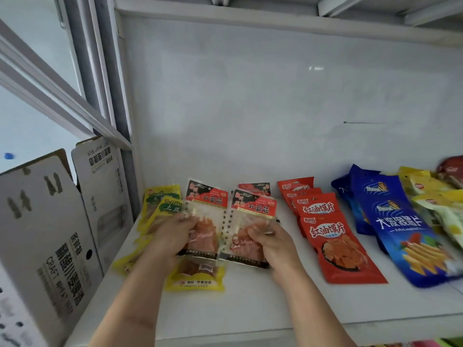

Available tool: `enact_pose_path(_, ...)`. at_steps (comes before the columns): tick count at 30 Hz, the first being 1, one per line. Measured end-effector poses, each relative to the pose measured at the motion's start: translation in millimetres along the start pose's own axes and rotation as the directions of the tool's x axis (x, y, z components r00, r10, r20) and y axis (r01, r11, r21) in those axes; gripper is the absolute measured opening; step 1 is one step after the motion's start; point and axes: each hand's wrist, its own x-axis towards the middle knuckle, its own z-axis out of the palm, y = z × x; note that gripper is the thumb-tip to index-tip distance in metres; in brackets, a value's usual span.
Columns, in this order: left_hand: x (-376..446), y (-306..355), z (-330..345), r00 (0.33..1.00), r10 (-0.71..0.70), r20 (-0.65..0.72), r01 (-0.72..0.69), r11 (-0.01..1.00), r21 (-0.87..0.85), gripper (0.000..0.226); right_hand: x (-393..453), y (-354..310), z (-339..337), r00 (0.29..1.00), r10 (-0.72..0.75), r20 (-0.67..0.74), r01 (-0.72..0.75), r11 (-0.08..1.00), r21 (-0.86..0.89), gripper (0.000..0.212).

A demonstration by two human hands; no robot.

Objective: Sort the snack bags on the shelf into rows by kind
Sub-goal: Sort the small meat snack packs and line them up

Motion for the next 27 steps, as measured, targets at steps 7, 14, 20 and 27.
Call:
enact_pose_path(7, -17.8, -15.6, 2.4, 0.962, 0.021, -0.273, 0.005, 0.996, 0.092, 0.035, 22.4, -15.3, -35.7, 0.986, -0.167, -0.014, 0.148, 0.910, -0.387, 0.018)
enact_pose_path(14, -44.3, -28.0, 28.6, 0.952, 0.056, -0.301, -0.015, 0.991, 0.134, 0.030, 46.7, -0.9, -38.6, 0.981, -0.193, 0.005, 0.117, 0.571, -0.813, 0.025)
enact_pose_path(20, -59.4, -19.4, 69.2, 0.946, 0.134, -0.295, -0.052, 0.962, 0.269, 0.016, 55.1, 1.9, -41.9, 0.982, -0.186, -0.041, 0.079, 0.595, -0.800, 0.026)
enact_pose_path(27, -46.7, -10.1, 107.1, 0.942, 0.239, -0.236, -0.102, 0.873, 0.477, 0.034, 53.2, -3.6, -49.2, 0.979, -0.188, -0.084, 0.076, 0.707, -0.703, 0.034)
